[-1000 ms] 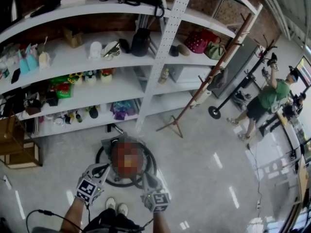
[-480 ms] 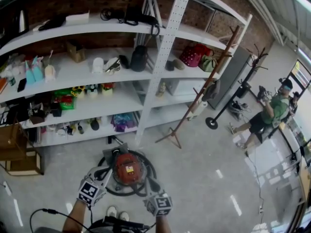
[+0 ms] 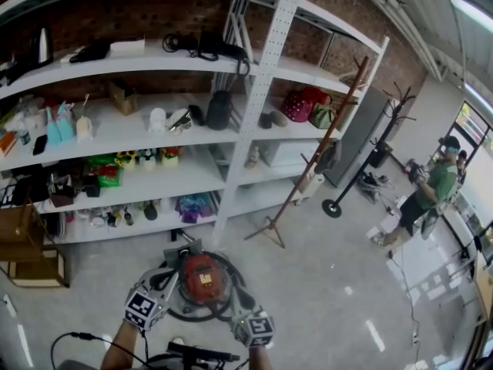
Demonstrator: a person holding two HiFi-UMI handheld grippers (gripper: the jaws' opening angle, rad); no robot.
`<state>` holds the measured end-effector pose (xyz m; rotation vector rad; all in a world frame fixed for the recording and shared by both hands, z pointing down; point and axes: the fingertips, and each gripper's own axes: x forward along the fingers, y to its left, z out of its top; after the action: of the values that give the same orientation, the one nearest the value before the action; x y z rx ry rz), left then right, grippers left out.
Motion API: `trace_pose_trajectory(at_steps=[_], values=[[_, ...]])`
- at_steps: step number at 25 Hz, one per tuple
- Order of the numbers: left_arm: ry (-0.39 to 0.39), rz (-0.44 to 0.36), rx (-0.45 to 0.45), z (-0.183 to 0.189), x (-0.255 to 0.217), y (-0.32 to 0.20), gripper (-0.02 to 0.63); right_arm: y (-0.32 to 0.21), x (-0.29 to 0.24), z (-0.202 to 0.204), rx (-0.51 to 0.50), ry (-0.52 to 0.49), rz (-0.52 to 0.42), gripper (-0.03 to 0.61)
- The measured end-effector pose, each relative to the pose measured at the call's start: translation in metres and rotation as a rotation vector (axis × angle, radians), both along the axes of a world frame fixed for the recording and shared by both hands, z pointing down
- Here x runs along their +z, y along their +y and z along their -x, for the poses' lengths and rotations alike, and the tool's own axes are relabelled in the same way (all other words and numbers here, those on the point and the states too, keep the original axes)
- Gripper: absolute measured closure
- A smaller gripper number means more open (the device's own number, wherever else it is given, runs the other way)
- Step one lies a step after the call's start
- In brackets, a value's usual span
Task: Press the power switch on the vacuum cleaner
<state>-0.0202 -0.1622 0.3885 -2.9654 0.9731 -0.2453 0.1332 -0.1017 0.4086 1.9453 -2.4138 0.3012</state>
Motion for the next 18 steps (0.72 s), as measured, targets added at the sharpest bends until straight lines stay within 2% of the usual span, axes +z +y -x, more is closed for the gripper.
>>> trace_pose_trajectory(at_steps=[4,18], values=[[0.000,-0.007,-0.001,0.004,-0.004,0.007,0.621,0.006,-0.009,0.001,-0.004,0.007,-0.032,0.568],[-0.018,-0.040,-0.040,0.033,-0.012,0.019,0.621,0.028,-0.019,0.002,0.031,0.012,-0.051,0.568]])
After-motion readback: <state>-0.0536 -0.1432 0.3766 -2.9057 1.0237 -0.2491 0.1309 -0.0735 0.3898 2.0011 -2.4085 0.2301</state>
